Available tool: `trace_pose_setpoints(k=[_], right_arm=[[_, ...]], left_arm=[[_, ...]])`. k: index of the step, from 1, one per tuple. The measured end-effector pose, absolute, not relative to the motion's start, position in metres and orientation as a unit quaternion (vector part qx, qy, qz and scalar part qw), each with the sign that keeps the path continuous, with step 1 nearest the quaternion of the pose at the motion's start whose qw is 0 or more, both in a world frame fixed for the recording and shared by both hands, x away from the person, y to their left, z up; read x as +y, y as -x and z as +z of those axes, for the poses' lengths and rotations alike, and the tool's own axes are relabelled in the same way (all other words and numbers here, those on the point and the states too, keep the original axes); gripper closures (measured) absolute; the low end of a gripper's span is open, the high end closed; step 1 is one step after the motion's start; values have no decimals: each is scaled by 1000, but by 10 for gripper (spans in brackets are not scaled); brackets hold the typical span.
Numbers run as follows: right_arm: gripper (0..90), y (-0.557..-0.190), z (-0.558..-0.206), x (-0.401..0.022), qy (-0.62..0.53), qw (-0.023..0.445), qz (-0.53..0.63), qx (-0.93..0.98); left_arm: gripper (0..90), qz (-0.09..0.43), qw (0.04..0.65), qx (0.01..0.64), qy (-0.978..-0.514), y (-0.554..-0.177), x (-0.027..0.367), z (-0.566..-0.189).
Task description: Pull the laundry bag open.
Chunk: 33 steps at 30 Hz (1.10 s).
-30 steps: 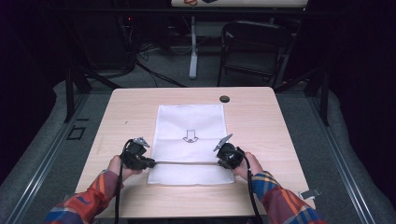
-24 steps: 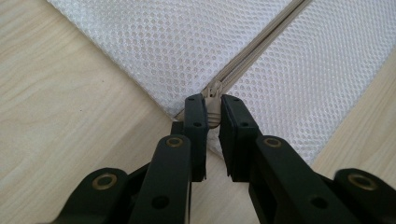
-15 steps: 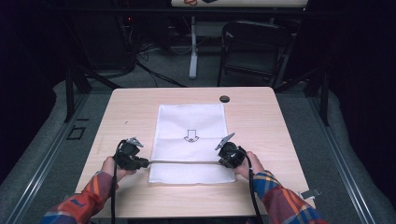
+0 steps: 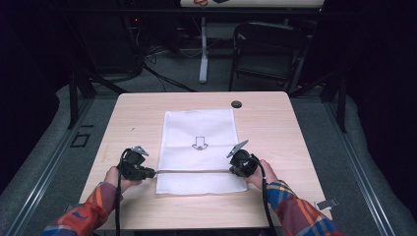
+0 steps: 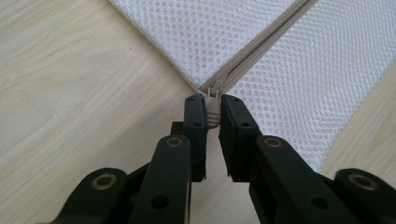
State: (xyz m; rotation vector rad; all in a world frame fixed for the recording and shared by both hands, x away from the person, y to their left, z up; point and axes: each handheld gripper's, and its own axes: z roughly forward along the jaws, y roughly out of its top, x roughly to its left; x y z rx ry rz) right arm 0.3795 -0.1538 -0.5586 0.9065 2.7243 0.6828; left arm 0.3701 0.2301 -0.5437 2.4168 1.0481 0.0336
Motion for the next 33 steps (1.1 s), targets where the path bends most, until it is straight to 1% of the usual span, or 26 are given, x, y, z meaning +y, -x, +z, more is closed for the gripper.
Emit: trace_pose_setpoints(k=[7,9,11,14,15,16,17,18,20,22,24,25,27,29,30,32,33], right_arm=[[897,-380,-558,-154,-305,94,227,920],[867,-379,-557,-153,-303,94,234,919],[827,-378,-555,-152,-295,99,233,921],[772,-376,-553,-150,-296,106,247,917],[746,-376,-551,-150,-290,106,241,920],[714,-375,-550,-149,-294,108,244,918],[690,-375,-548,-150,-291,110,244,918],[626,-375,-547,-150,-291,109,246,918],[553,-373,-544,-150,-301,110,251,913],[432,-371,-539,-152,-308,117,250,911],[343,-370,-534,-156,-318,118,243,909],[297,-369,-532,-158,-321,119,247,907],[205,-365,-528,-162,-332,120,243,903],[141,-362,-523,-167,-341,124,241,900],[135,-361,-520,-171,-344,126,241,899],[77,-358,-516,-179,-359,129,245,891],[64,-356,-514,-184,-366,129,247,888]], left_arm=[[797,11,241,394,-887,-373,230,-546],[780,17,233,397,-888,-374,230,-547],[757,12,235,398,-887,-375,230,-547],[694,16,238,397,-886,-375,229,-545],[666,21,236,400,-885,-375,228,-544],[614,22,237,401,-885,-375,228,-543],[588,23,240,403,-883,-374,229,-542],[539,27,238,403,-883,-375,229,-541],[456,27,242,407,-880,-373,230,-538],[401,30,247,405,-880,-371,230,-535],[341,26,250,400,-881,-369,231,-532],[289,31,249,401,-881,-367,230,-530],[240,39,251,399,-881,-364,231,-527],[185,40,254,403,-878,-360,232,-524],[158,47,252,405,-878,-358,233,-523],[136,50,256,410,-874,-353,236,-520],[129,53,259,411,-872,-351,238,-518]])
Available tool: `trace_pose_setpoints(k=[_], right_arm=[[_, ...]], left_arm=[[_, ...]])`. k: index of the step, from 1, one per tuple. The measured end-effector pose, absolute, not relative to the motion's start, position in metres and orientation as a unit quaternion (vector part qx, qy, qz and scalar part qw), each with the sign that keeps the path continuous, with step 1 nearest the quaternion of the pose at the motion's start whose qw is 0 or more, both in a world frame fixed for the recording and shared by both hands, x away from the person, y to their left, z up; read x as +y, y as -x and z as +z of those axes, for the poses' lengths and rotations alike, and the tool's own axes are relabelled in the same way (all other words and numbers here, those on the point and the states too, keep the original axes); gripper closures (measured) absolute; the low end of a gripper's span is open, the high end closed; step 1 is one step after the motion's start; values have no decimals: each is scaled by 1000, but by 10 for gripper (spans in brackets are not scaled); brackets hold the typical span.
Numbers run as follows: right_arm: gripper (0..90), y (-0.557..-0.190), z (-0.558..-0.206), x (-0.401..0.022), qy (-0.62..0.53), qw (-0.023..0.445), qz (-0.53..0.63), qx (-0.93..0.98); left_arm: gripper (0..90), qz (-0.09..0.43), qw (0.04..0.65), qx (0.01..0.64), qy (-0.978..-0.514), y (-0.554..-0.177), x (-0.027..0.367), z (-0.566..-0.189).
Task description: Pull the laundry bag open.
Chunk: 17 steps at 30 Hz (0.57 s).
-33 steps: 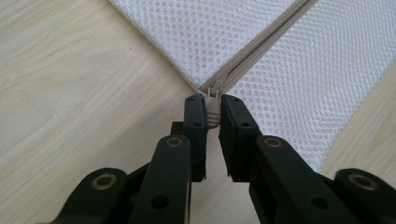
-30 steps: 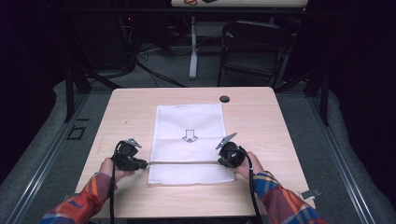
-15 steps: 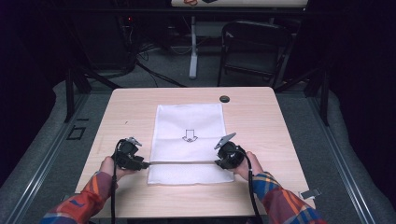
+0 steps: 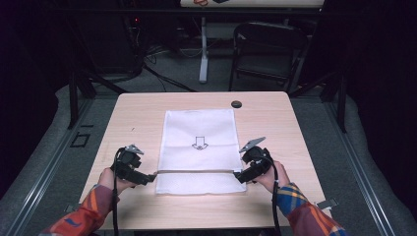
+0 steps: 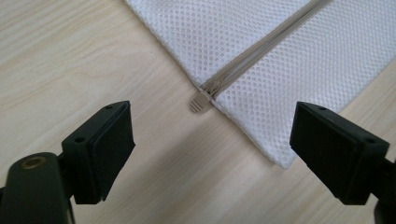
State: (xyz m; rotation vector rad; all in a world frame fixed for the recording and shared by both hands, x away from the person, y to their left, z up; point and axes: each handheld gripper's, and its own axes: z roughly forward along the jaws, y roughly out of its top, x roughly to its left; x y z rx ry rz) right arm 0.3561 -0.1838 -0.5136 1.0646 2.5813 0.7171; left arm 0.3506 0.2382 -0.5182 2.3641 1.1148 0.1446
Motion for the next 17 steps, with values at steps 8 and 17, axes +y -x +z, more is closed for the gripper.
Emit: trace_pose_setpoints(k=[8,17], right_arm=[[0,-337,-510,-228,-420,136,248,862],[0,-326,-517,-255,-442,146,244,851]], left_arm=[[71,66,258,432,-862,-338,253,-517],[25,84,233,441,-863,-346,255,-525]])
